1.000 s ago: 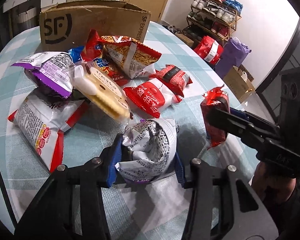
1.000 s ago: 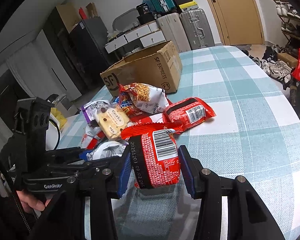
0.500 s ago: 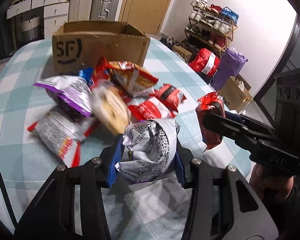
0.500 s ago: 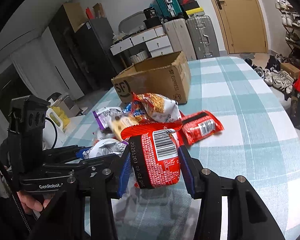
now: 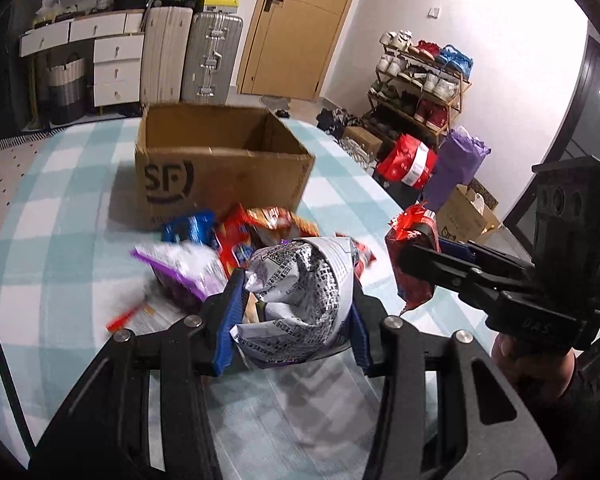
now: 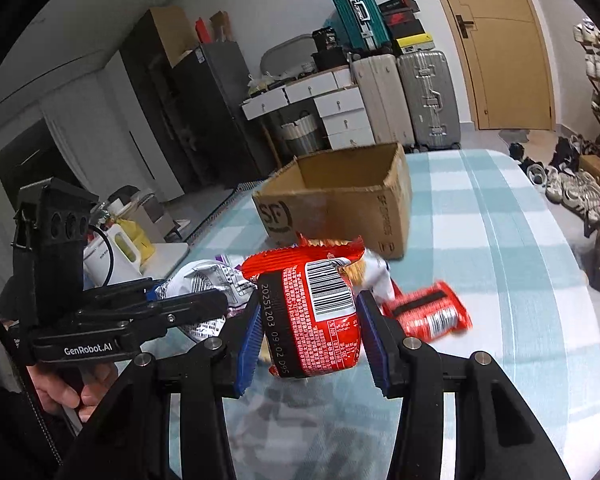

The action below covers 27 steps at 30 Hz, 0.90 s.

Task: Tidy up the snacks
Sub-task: 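Carry both packets over the box and open both tools to drop them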

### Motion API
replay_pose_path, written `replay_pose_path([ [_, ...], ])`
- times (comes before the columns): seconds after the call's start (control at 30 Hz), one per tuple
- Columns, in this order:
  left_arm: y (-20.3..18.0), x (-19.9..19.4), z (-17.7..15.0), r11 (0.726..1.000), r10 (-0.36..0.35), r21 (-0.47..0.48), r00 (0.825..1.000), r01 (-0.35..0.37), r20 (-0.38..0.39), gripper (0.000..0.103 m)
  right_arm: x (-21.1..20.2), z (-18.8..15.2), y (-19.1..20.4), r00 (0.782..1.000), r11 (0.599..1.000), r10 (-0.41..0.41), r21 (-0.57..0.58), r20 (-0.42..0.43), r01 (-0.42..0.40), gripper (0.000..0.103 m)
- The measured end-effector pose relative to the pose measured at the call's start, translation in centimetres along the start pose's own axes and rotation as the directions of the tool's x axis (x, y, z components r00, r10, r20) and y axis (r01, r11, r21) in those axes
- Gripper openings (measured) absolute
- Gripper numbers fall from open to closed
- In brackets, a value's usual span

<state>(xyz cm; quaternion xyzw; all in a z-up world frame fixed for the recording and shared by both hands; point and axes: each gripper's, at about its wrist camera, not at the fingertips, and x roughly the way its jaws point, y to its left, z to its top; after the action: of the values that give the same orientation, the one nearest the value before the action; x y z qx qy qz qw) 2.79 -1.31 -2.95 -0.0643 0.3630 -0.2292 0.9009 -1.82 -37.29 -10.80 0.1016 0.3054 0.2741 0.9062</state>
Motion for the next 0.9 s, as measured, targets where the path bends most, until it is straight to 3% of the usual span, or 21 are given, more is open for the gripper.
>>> replay_pose_path([
  [0.4,2.6,0.3,8.3,0.998,0.061,0.02,0.998,-0.061,0.026,0.043,2.4,7.4,-0.1,0.999,0.998,0.047,-0.043,0.02,-0.046,0.046],
  [0.9,6.7,6.5,19.5,0.993,0.113,0.03,0.994,-0.112,-0.008,0.043,9.9,16.6,-1.3,0.997,0.995,0.071,-0.063,-0.027,-0.073,0.046],
])
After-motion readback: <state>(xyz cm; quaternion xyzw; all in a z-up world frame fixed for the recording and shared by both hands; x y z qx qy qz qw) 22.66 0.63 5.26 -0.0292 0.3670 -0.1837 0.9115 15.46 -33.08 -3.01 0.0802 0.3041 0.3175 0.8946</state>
